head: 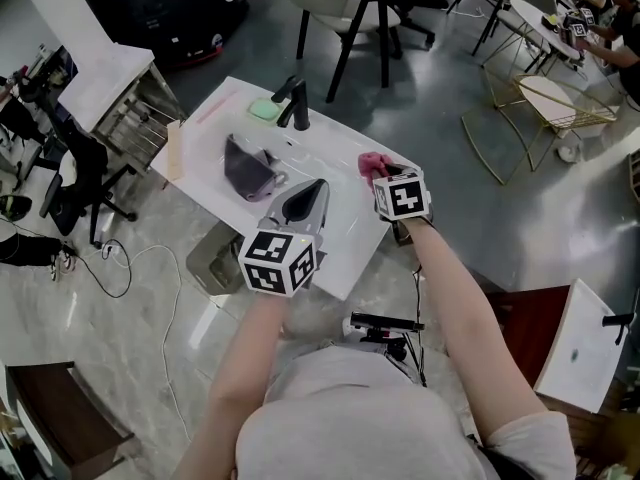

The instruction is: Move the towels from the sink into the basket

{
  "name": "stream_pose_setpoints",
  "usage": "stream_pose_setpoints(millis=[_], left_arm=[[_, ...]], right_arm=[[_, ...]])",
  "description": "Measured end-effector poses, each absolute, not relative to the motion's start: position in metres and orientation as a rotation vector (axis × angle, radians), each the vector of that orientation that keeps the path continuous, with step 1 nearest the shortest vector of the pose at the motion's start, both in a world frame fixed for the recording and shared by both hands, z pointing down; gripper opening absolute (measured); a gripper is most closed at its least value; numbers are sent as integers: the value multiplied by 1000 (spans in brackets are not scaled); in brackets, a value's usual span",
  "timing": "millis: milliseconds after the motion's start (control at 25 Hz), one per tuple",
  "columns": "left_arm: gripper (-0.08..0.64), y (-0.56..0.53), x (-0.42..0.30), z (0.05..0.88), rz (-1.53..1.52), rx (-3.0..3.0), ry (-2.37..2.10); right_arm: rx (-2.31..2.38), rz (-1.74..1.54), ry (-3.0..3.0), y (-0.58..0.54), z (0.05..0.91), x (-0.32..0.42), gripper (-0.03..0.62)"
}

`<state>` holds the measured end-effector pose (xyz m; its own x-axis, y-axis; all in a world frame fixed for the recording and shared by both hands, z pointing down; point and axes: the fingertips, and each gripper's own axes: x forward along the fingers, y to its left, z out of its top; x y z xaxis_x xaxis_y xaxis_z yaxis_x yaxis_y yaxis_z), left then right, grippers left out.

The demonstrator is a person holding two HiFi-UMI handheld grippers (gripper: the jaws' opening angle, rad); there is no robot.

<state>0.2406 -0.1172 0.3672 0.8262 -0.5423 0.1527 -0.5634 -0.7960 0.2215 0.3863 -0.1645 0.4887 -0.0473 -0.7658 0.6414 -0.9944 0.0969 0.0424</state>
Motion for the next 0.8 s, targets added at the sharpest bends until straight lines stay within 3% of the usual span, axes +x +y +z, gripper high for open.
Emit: stream_pose_setpoints(millis=[800], left_arm=[[3,-110,204,340,52,2799,-828]], right_arm=[[1856,432,-1963,-141,416,344,97]])
